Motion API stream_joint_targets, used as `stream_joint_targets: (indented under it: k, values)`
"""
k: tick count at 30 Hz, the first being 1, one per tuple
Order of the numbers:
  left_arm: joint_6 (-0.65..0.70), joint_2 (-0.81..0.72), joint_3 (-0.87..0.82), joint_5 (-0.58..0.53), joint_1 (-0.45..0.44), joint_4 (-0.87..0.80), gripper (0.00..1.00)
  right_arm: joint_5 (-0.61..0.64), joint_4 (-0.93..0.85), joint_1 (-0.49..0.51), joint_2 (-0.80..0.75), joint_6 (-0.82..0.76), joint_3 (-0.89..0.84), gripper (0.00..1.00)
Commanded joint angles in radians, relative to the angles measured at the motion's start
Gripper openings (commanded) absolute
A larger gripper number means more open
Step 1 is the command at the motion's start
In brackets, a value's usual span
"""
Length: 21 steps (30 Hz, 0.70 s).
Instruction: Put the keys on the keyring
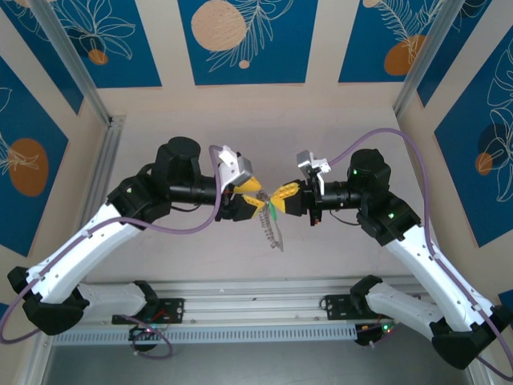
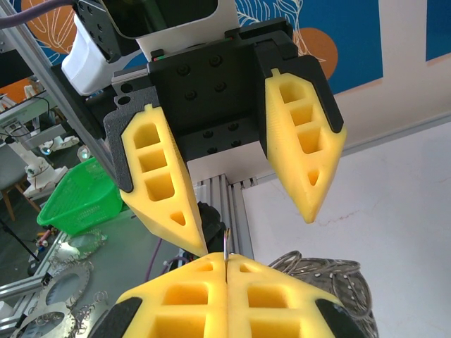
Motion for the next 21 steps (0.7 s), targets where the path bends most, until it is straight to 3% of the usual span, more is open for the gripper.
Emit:
stream_joint_targets:
  k: [1,21]
  values:
    - [-0.007,0.005,-0.007,0.027,-0.008,0.017,0.49,-0.019,0.035,0.001,-0.001,0.011,-0.014,0.0]
    - [-0.005,0.038,0.021,0.0,-0.025,0.007,0.45,-0.023,0.044,0.006,0.0,0.013,-0.014,0.0]
